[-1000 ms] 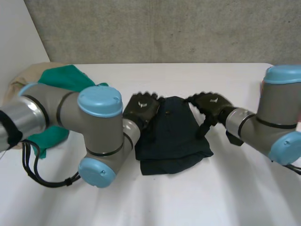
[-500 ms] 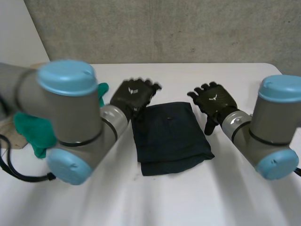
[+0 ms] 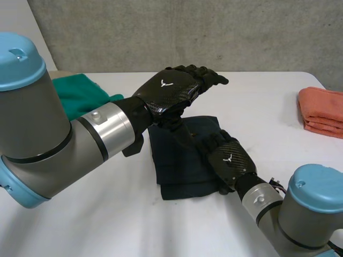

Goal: Fold the laundry.

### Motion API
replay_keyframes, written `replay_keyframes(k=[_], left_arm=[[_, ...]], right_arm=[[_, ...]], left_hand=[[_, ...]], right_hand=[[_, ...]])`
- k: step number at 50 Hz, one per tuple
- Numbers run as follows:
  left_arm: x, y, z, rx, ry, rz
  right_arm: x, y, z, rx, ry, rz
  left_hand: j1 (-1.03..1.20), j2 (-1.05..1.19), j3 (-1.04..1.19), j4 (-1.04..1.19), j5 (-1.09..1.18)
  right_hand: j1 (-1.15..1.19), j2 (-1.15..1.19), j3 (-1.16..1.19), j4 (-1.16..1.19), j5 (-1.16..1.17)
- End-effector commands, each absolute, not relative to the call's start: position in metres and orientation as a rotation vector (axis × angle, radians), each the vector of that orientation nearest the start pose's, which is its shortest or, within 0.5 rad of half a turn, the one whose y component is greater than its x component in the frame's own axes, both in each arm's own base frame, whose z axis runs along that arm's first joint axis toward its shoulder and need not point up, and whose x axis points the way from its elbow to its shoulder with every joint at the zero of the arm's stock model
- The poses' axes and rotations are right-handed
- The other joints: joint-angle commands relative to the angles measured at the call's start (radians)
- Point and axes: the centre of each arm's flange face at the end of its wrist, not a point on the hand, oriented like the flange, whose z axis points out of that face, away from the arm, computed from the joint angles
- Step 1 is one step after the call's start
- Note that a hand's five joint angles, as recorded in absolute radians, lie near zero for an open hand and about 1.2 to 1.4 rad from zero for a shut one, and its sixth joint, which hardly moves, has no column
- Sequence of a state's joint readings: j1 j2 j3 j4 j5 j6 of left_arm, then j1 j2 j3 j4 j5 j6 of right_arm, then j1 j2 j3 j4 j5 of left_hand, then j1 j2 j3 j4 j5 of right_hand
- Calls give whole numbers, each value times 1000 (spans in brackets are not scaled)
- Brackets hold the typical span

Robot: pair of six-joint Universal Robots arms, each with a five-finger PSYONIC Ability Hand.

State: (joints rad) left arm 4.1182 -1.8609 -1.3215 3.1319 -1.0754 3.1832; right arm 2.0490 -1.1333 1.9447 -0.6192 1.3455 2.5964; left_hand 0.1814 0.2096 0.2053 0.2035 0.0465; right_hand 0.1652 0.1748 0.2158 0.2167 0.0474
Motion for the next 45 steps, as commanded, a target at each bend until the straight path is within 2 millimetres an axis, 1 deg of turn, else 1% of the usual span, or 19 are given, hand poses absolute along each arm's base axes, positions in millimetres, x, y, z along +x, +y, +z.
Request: replay_keyframes(k=[1,11,12,14,15,16,17,21,27,31,32,34,36,37,39,40,42,43,45], left_arm=[[-346,-202,285,-969,-1610,1550],[-346,-202,283,-967,-1618,1543],[-346,-202,283,-967,-1617,1544],[-346,-202,283,-967,-1617,1544],[-346,-202,284,-968,-1614,1545],[-346,-202,284,-967,-1615,1546],[-346,-202,284,-967,-1615,1546],[-346,-203,284,-965,-1616,1549],[-343,-207,287,-956,-1618,1564],[-339,-212,293,-946,-1613,1591],[-339,-213,294,-945,-1610,1597],[-338,-216,298,-940,-1599,1616],[-339,-219,304,-940,-1571,1647],[-339,-220,307,-938,-1560,1660],[-341,-222,314,-934,-1533,1685],[-340,-222,317,-932,-1524,1696],[-341,-224,324,-931,-1502,1716],[-342,-224,326,-931,-1495,1720],[-342,-224,329,-930,-1483,1731]], right_arm=[[297,-227,103,-1315,1842,-1978],[313,-240,102,-1296,1796,-2042],[314,-242,102,-1291,1792,-2045],[316,-245,104,-1281,1782,-2053],[317,-246,105,-1270,1777,-2055],[319,-249,108,-1234,1769,-2057],[320,-251,111,-1210,1761,-2057],[328,-269,121,-1071,1734,-2034],[338,-286,136,-1003,1715,-2013],[342,-300,159,-973,1677,-2077],[339,-314,174,-937,1659,-2137],[326,-336,193,-872,1650,-2225],[315,-351,206,-822,1642,-2286],[306,-363,221,-774,1617,-2337],[298,-374,235,-720,1584,-2380],[287,-387,247,-662,1560,-2417],[273,-402,261,-593,1533,-2461],[258,-416,276,-523,1503,-2505],[243,-429,286,-466,1480,-2536]], left_hand=[[20,-8,-4,-2,-19],[17,-11,-6,-5,-22],[20,-8,-4,-2,-19],[20,-8,-4,-2,-19],[20,-8,-4,-2,-19],[20,-8,-4,-2,-19],[20,-8,-4,-2,-19],[17,-11,-6,-5,-22],[20,-8,-4,-2,-19],[20,-8,-4,-2,-19],[20,-8,-4,-2,-19],[20,-8,-4,-2,-19],[20,-8,-4,-2,-19],[20,-8,-4,-2,-19],[20,-8,-4,-2,-19],[20,-8,-4,-2,-19],[20,-8,-4,-2,-19],[20,-8,-4,-2,-19],[20,-8,-4,-2,-19]], right_hand=[[9,0,-41,-42,-47],[9,0,-41,-42,-47],[80,70,29,28,23],[373,364,323,322,316],[599,589,548,547,542],[1075,1065,1024,1023,1018],[1229,1220,1179,1178,1173],[1231,1221,1180,1180,1174],[1231,1221,1180,1180,1174],[1231,1221,1180,1180,1174],[1231,1221,1180,1180,1174],[1231,1221,1180,1180,1174],[1231,1221,1180,1180,1174],[1231,1221,1180,1180,1174],[1231,1221,1180,1180,1174],[1231,1221,1180,1180,1174],[1231,1221,1180,1180,1174],[1231,1221,1180,1180,1174],[1231,1221,1180,1180,1174]])
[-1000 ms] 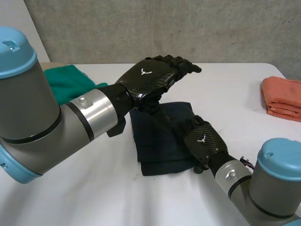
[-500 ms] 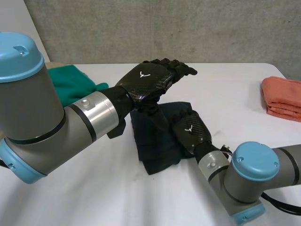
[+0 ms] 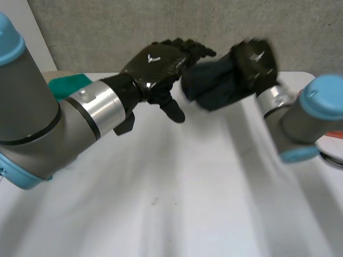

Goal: Fold the laundry.

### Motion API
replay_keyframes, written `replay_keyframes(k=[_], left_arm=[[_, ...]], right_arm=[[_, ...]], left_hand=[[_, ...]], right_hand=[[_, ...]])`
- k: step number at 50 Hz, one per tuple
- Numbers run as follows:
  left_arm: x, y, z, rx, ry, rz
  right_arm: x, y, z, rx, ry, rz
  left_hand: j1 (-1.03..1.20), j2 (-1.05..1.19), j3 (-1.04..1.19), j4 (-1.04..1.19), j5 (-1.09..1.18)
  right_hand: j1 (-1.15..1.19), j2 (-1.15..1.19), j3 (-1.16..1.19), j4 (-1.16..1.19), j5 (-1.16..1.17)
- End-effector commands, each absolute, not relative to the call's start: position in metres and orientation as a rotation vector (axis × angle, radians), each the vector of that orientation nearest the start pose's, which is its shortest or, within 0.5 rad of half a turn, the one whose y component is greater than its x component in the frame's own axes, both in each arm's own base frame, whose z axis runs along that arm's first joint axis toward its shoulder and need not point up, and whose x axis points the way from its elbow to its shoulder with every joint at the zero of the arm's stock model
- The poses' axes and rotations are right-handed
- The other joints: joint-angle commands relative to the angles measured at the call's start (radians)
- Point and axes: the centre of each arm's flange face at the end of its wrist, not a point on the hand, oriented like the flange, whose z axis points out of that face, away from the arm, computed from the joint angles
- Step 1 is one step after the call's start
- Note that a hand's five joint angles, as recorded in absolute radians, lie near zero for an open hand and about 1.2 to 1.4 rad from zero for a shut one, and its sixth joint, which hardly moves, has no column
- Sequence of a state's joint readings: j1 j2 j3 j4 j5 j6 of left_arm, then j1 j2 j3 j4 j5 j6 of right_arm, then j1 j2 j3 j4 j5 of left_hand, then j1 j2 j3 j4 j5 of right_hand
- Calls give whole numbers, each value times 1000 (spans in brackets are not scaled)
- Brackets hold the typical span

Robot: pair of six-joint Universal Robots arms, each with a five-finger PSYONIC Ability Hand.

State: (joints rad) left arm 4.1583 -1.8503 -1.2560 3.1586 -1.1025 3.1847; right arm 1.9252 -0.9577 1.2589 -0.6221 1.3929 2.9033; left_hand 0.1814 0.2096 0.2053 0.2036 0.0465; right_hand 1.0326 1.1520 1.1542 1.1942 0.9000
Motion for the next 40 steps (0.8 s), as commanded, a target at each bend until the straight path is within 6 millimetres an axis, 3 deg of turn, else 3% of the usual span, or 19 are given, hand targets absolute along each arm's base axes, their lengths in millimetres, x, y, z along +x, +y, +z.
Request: replay_keyframes(k=[1,3,7,9,12,13,16,17,24,26,32,33,34,35,36,40], left_arm=[[-343,-225,331,-927,-1477,1736],[-343,-226,332,-923,-1471,1739],[-345,-227,331,-915,-1463,1739],[-345,-227,328,-914,-1472,1728],[-345,-226,324,-917,-1481,1719],[-346,-225,324,-919,-1481,1716],[-346,-226,317,-920,-1499,1700],[-346,-227,315,-920,-1502,1697],[-348,-231,300,-923,-1540,1667],[-348,-232,296,-923,-1552,1656],[-351,-233,287,-928,-1571,1634],[-351,-232,287,-929,-1570,1633],[-352,-231,287,-931,-1568,1631],[-352,-231,288,-932,-1565,1631],[-352,-230,289,-932,-1564,1632],[-353,-228,291,-933,-1555,1634]], right_arm=[[233,-437,291,-438,1471,-2557],[207,-456,296,-395,1469,-2613],[153,-490,288,-328,1533,-2690],[121,-506,277,-312,1577,-2718],[91,-521,257,-311,1640,-2719],[71,-530,243,-331,1676,-2707],[47,-540,219,-380,1725,-2664],[35,-544,198,-427,1759,-2610],[-19,-545,108,-530,1901,-2397],[-28,-544,98,-513,1927,-2391],[-47,-535,93,-495,1984,-2368],[-47,-534,96,-502,1978,-2372],[-47,-533,101,-508,1971,-2380],[-46,-531,111,-512,1965,-2391],[-46,-530,116,-509,1965,-2397],[-45,-522,144,-502,1962,-2417]], left_hand=[[20,-8,-4,-2,-19],[20,-8,-4,-2,-19],[20,-8,-4,-2,-19],[20,-8,-4,-2,-19],[20,-8,-4,-2,-19],[23,-5,-1,1,-16],[23,-5,-1,1,-16],[23,-5,-1,1,-16],[29,1,5,7,-10],[29,1,5,7,-10],[29,1,5,7,-10],[29,1,5,7,-10],[29,1,5,7,-10],[29,1,5,7,-10],[32,4,8,10,-8],[29,1,5,7,-10]], right_hand=[[364,244,242,202,322],[364,244,242,202,322],[364,244,242,202,322],[364,244,242,202,322],[364,244,242,202,322],[364,244,242,202,322],[364,244,242,202,322],[364,244,242,202,322],[364,244,242,202,322],[364,244,242,202,322],[364,244,242,202,322],[205,85,83,43,163],[-160,-279,-282,-322,-202],[-687,-806,-808,-849,-729],[-858,-977,-980,-1020,-900],[-858,-977,-980,-1020,-900]])
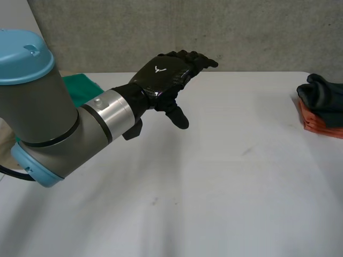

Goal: Fold the laundry.

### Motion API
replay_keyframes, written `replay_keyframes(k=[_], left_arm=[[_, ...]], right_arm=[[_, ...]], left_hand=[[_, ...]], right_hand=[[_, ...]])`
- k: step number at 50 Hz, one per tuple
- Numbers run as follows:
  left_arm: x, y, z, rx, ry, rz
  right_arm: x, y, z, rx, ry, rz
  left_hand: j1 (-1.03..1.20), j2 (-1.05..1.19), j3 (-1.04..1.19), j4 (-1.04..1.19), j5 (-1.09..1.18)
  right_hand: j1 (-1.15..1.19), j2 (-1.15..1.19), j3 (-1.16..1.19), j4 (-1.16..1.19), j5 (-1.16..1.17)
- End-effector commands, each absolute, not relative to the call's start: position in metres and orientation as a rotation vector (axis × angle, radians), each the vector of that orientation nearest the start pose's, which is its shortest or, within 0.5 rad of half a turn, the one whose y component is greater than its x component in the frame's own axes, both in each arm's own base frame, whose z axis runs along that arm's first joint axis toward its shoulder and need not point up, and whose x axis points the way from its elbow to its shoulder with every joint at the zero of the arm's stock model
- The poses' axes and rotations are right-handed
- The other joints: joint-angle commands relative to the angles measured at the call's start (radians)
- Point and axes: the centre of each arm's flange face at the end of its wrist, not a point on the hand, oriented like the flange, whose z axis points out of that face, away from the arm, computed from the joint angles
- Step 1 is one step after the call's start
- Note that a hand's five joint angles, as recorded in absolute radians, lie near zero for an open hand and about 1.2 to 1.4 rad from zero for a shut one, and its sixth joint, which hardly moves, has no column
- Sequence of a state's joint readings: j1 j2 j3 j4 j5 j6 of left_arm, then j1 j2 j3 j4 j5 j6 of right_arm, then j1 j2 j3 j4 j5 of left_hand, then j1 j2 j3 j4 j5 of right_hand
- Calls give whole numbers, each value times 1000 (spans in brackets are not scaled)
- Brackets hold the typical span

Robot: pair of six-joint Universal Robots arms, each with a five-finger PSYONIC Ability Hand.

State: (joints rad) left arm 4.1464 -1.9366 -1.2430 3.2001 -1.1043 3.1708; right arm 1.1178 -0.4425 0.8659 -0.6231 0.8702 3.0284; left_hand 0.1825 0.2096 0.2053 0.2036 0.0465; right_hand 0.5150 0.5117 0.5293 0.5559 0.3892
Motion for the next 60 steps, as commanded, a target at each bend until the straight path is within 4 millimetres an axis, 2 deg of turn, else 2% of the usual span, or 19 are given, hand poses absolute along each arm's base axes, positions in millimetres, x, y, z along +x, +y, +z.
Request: replay_keyframes(k=[1,10,17,20,22,24,27,30,32,35,36,39,41,44,47,53,56,58,60], left_arm=[[-354,-226,291,-935,-1552,1630],[-357,-205,312,-953,-1475,1650],[-348,-196,348,-932,-1378,1745],[-342,-196,366,-900,-1342,1812],[-331,-201,390,-819,-1326,1921],[-322,-208,400,-748,-1342,1995],[-297,-231,413,-621,-1401,2141],[-269,-267,408,-541,-1494,2229],[-240,-299,398,-490,-1597,2292],[-217,-333,372,-470,-1734,2312],[-204,-354,352,-480,-1825,2319],[-188,-381,319,-528,-1968,2311],[-177,-404,281,-608,-2098,2279],[-175,-430,235,-759,-2174,2233],[-175,-446,205,-854,-2183,2222],[-162,-479,148,-907,-2173,2252],[-167,-482,139,-919,-2146,2264],[-170,-481,138,-922,-2134,2262],[-184,-474,142,-928,-2096,2259]], right_arm=[[-44,-519,149,-500,1964,-2414],[-71,-485,205,-336,2169,-2443],[-77,-462,265,-329,2433,-2672],[-42,-458,284,-425,2358,-2736],[8,-450,295,-514,2212,-2721],[38,-440,308,-571,2093,-2727],[83,-412,316,-691,1921,-2700],[119,-384,308,-838,1786,-2635],[137,-371,298,-895,1753,-2572],[170,-345,270,-986,1735,-2423],[177,-338,263,-1008,1735,-2391],[200,-315,234,-1106,1764,-2267],[210,-301,212,-1182,1794,-2189],[217,-293,191,-1251,1826,-2118],[218,-287,167,-1319,1889,-2048],[215,-284,155,-1349,1951,-2011],[213,-286,155,-1343,1961,-2015],[212,-287,155,-1341,1964,-2016],[212,-287,155,-1340,1967,-2017]], left_hand=[[28,1,5,7,-10],[28,1,5,7,-10],[31,4,8,10,-8],[43,16,20,22,4],[55,27,32,33,16],[55,27,32,33,16],[52,24,29,30,13],[34,7,11,13,-5],[31,4,8,10,-7],[28,1,5,7,-10],[25,-2,2,4,-13],[22,-5,-1,1,-16],[22,-5,-1,1,-16],[22,-5,-1,1,-16],[25,-2,2,4,-13],[128,100,105,106,89],[558,531,535,537,519],[1062,1035,1039,1041,1023],[1214,1187,1191,1193,1175]], right_hand=[[-340,-337,-355,-381,-389],[-340,-337,-355,-381,-389],[-340,-337,-355,-381,-389],[-340,-337,-355,-381,-389],[-340,-337,-355,-381,-389],[-340,-337,-355,-381,-389],[-340,-337,-355,-381,-389],[-340,-337,-355,-381,-389],[-340,-337,-355,-381,-389],[-340,-337,-355,-381,-389],[-340,-337,-355,-381,-389],[-340,-337,-355,-381,-389],[-340,-337,-355,-381,-389],[-340,-337,-355,-381,-389],[-340,-337,-355,-381,-389],[-340,-337,-355,-381,-389],[-340,-337,-355,-381,-389],[-340,-337,-355,-381,-389],[-340,-337,-355,-381,-389]])
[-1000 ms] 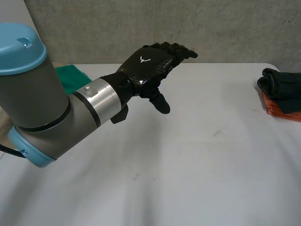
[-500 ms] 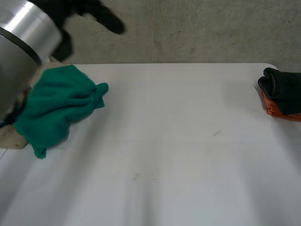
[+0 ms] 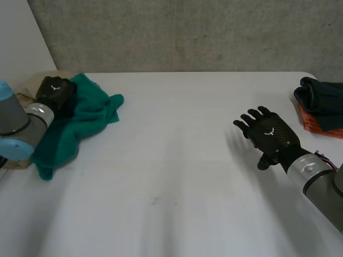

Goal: Fold the laundry.

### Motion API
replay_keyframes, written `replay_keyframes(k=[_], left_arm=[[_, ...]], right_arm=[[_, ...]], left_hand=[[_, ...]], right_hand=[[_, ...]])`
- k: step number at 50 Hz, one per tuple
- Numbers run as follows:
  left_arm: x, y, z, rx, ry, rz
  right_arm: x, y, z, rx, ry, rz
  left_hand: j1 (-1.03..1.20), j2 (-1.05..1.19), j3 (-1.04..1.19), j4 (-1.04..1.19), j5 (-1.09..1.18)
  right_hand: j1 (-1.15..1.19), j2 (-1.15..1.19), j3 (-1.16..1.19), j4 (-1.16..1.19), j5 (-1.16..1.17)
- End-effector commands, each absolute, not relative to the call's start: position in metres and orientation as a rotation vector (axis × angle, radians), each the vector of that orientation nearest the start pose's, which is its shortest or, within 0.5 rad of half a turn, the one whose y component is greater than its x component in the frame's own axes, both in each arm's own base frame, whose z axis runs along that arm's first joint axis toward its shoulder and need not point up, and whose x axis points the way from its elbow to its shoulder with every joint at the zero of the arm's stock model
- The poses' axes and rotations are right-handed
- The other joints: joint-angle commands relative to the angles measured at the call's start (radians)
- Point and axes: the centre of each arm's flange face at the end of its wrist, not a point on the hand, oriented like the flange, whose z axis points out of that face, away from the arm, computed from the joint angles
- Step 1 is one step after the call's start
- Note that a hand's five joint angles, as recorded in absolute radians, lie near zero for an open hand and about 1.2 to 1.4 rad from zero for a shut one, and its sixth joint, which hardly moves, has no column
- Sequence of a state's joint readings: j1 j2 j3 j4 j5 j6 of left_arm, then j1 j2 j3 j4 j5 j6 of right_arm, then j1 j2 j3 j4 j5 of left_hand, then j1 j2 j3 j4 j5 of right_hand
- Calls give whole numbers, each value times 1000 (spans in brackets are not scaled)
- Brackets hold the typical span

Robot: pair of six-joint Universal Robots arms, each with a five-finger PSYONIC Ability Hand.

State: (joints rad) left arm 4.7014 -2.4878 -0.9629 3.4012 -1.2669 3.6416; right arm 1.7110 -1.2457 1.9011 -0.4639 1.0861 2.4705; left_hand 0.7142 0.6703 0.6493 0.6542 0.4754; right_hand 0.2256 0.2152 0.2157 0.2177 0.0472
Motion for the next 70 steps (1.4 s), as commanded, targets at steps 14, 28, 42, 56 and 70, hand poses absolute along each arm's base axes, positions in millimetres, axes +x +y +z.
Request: replay_keyframes(k=[14,28,42,56,70], left_arm=[[-307,-324,273,1091,1985,-2731],[-409,-174,171,1891,2385,-2465],[-335,-224,252,1275,2281,-2578],[-279,-251,193,1196,2474,-2123],[-286,-248,144,1724,2150,-1862]], right_arm=[[203,-295,184,-1263,2006,-2184],[202,-293,190,-1210,2018,-2196],[203,-282,189,-1226,2088,-2061],[216,-243,178,-1315,2218,-1661],[219,-217,169,-1341,2224,-1575]], left_hand=[[682,726,747,742,746],[-533,-489,-468,-473,-469],[-498,-454,-433,-438,-433],[-295,-251,-230,-235,-231],[-113,-69,-48,-53,-49]], right_hand=[[-51,-41,-41,-43,-47],[-51,-41,-41,-43,-47],[-51,-41,-41,-43,-47],[-51,-41,-41,-43,-47],[-51,-41,-41,-43,-47]])
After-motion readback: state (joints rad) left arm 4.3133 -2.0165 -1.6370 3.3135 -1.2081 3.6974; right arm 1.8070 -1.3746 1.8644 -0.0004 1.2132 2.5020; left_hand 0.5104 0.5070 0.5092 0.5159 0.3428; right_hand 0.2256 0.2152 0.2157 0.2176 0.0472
